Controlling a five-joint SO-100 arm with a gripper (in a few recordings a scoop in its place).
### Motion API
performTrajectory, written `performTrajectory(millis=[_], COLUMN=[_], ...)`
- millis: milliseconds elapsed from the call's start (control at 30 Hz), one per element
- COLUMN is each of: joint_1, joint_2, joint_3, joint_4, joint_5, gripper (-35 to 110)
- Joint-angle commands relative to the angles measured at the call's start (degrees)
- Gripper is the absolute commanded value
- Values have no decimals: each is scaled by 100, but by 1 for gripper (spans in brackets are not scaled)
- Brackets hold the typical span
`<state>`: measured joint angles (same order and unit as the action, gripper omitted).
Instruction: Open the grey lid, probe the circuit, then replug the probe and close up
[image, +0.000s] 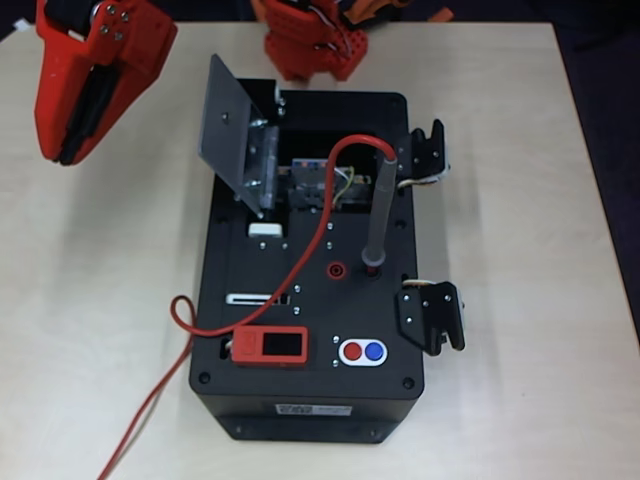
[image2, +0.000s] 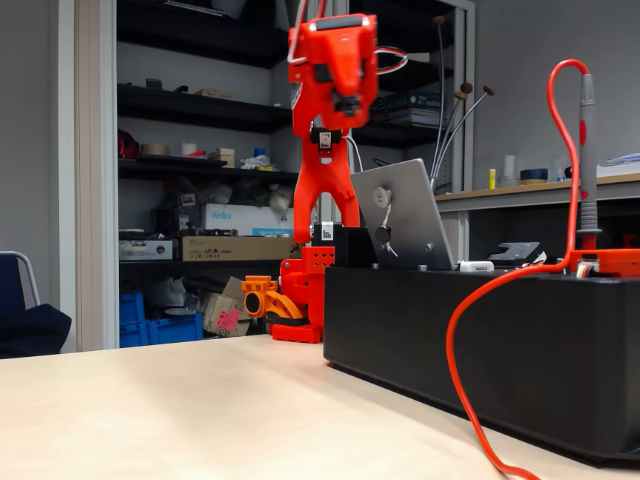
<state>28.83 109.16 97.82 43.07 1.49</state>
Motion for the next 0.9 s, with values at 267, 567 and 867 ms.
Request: performTrajectory(millis=[267,567,867], joint_1=[158,-325,-677], joint_2=[220,475,642], joint_3=[1230,1898,1942], joint_4=[-492,-387,-44], joint_5=[571,1415,1942], gripper=[0,0,0])
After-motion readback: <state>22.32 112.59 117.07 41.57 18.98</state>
